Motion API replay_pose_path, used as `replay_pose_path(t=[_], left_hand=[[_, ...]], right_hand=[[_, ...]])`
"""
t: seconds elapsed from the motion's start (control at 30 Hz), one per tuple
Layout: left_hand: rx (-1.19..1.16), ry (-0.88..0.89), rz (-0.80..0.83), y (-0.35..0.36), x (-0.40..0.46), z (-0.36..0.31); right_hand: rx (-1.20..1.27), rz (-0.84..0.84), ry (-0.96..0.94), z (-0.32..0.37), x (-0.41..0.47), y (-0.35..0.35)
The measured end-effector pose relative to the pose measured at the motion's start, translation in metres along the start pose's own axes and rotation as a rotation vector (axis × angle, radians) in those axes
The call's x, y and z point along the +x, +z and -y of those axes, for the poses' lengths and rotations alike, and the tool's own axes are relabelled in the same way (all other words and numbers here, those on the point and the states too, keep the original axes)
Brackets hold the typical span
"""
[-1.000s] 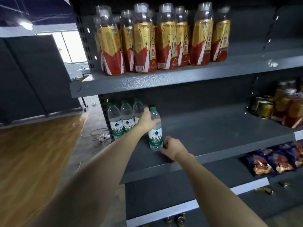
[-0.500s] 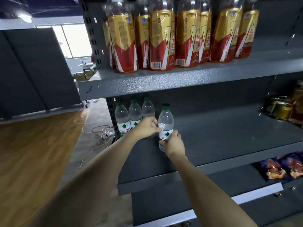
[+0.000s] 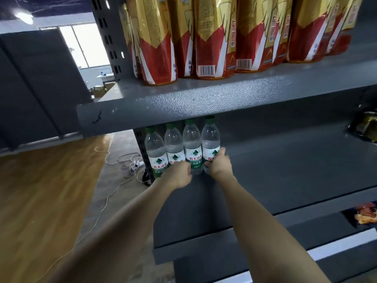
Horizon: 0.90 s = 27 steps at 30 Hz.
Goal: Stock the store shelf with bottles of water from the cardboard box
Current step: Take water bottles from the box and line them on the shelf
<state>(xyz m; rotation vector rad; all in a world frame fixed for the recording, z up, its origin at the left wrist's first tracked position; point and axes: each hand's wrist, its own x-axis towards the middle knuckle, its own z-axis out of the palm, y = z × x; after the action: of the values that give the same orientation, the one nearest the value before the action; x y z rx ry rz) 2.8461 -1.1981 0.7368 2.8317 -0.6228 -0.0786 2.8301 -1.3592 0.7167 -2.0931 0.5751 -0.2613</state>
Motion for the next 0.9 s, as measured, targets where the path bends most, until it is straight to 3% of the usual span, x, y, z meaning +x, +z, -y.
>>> replay_pose_path(t=[0.33,0.5,0.9], left_hand=[[0.069,0.037,0.022,0.010,0.016,0.003],[0.061,0.024,0.059,0.001,0.007,-0.003],[0.045,-0.086,-0.026,-0.013,-0.082,-0.077]], right_hand=[[-0.018,-0.039,0.039,0.000,0.026,0.017],[-0.040,0.056,0.111,0.004,0.009,0.006],[-0.315,0.172,-0.194,-0.040,-0.088,-0.087]])
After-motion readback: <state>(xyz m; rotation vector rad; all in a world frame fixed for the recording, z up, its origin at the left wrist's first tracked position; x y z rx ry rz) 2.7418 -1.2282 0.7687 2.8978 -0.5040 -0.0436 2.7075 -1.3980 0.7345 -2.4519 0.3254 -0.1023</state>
